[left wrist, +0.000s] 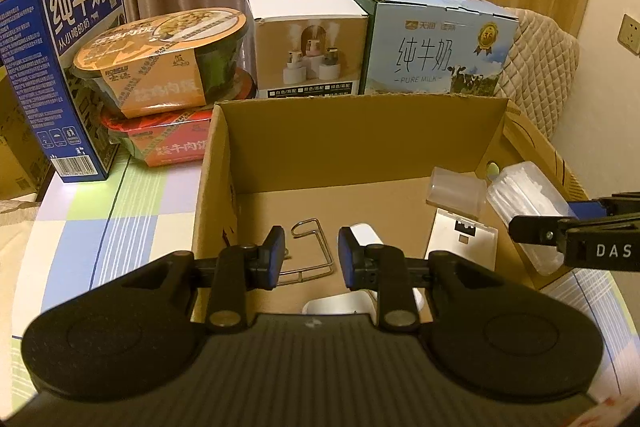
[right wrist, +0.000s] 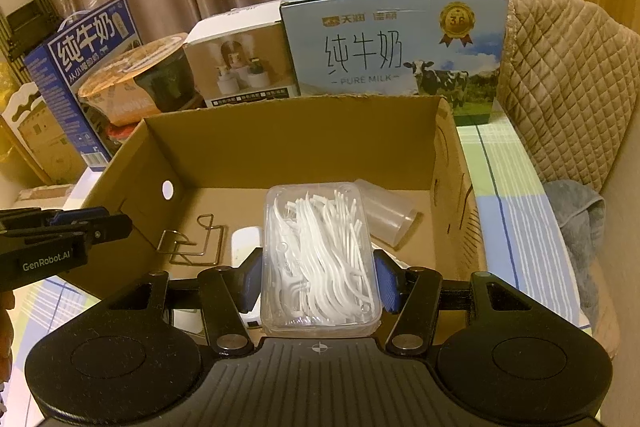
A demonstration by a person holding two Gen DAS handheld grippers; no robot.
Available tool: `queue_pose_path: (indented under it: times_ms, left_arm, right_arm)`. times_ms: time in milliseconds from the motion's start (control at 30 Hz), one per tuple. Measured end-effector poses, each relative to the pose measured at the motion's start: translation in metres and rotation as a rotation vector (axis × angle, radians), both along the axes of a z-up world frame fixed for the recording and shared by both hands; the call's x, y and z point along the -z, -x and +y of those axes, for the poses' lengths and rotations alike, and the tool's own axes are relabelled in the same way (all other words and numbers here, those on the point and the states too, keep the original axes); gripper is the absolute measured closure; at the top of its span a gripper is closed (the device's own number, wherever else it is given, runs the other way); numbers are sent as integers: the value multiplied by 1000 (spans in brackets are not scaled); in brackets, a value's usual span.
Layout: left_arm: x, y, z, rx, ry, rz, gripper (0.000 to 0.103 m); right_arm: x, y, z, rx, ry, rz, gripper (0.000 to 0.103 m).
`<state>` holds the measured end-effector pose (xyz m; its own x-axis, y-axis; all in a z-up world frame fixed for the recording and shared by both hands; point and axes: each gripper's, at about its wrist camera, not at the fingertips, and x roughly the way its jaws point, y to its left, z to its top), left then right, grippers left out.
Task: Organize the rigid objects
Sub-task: 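Move both grippers back toward the figurine and white plug on the table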
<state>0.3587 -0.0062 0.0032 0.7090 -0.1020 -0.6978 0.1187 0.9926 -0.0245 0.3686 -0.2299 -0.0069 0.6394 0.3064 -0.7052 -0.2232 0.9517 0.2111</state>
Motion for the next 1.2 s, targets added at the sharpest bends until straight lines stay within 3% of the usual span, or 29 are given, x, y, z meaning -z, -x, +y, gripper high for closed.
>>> queue_pose_path:
  times_ms: [400, 500, 733, 833, 967, 1200]
  left_arm:
    - [-1, 5, -1, 1, 1, -15, 78]
    - [-6, 10, -1, 1, 6, -28, 77]
    - [-25, 41, 0, -1, 34, -66, 72]
    - [-34, 62, 1, -9, 39, -79, 65]
    - [-47, 100, 6, -30, 44, -113, 49]
    - [-58, 169, 19, -54, 29, -139, 30]
  right_arm:
    - [5, -3, -2, 3, -36, -17, 49]
    - [-4, 0, -9, 21, -71, -64, 43]
    - [-34, 26, -23, 42, -93, -127, 40]
    - [-46, 49, -30, 54, -97, -138, 37]
    - [-58, 91, -33, 38, -83, -162, 34]
    - [-57, 162, -31, 11, -58, -185, 31]
